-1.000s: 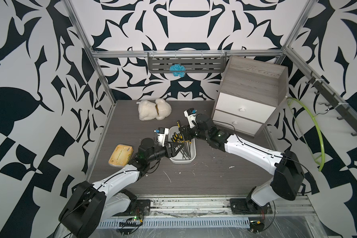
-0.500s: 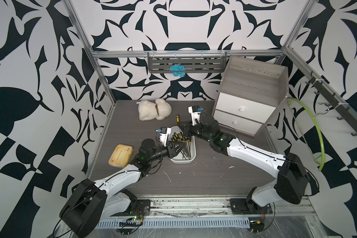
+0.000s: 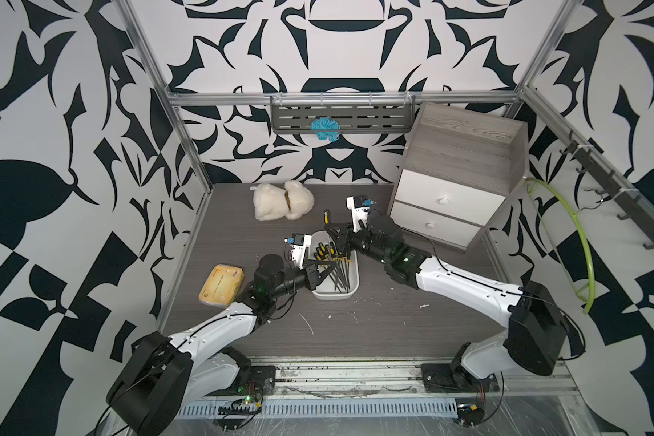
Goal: Take the file tool out of the storage box
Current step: Pick up the file tool from the storage box, then place the file tool at the center of the board.
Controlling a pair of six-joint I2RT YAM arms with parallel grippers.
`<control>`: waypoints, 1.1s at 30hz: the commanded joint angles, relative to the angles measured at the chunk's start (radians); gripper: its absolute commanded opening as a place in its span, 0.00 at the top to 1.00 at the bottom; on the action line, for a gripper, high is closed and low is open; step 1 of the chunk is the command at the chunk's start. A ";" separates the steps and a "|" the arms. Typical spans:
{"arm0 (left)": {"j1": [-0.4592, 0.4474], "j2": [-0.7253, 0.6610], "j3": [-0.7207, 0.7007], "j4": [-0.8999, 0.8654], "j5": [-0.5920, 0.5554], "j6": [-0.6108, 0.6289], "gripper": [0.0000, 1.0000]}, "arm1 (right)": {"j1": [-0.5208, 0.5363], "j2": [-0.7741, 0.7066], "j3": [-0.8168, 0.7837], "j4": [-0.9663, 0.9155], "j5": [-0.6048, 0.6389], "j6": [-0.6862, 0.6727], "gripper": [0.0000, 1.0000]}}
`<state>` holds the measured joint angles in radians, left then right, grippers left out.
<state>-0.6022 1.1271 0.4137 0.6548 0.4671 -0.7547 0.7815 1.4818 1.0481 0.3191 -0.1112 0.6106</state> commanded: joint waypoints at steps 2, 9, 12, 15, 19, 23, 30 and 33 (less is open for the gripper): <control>-0.002 -0.032 0.023 -0.027 -0.002 0.038 1.00 | 0.004 -0.021 -0.005 0.017 0.011 0.001 0.74; -0.002 -0.087 0.132 -0.440 -0.163 0.105 1.00 | 0.004 -0.083 0.005 -0.165 0.062 -0.072 0.60; -0.003 -0.106 0.219 -0.701 -0.312 0.176 1.00 | 0.004 -0.108 0.043 -0.312 0.099 -0.141 0.60; -0.003 -0.123 0.284 -0.884 -0.415 0.227 1.00 | 0.004 -0.104 0.090 -0.458 0.146 -0.221 0.60; -0.003 -0.185 0.328 -1.056 -0.603 0.260 1.00 | 0.004 -0.083 0.114 -0.557 0.185 -0.302 0.60; -0.003 -0.069 0.381 -1.172 -0.656 0.258 1.00 | 0.002 -0.040 0.124 -0.577 0.204 -0.340 0.60; 0.005 0.212 0.457 -1.257 -0.667 0.246 1.00 | 0.003 0.024 0.150 -0.621 0.214 -0.356 0.61; 0.037 0.258 0.455 -1.255 -0.644 0.234 1.00 | 0.002 0.045 0.157 -0.629 0.204 -0.357 0.61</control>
<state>-0.5915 1.3693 0.8486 -0.5468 -0.1757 -0.5194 0.7815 1.5330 1.1553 -0.2985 0.0788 0.2775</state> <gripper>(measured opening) 0.070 0.387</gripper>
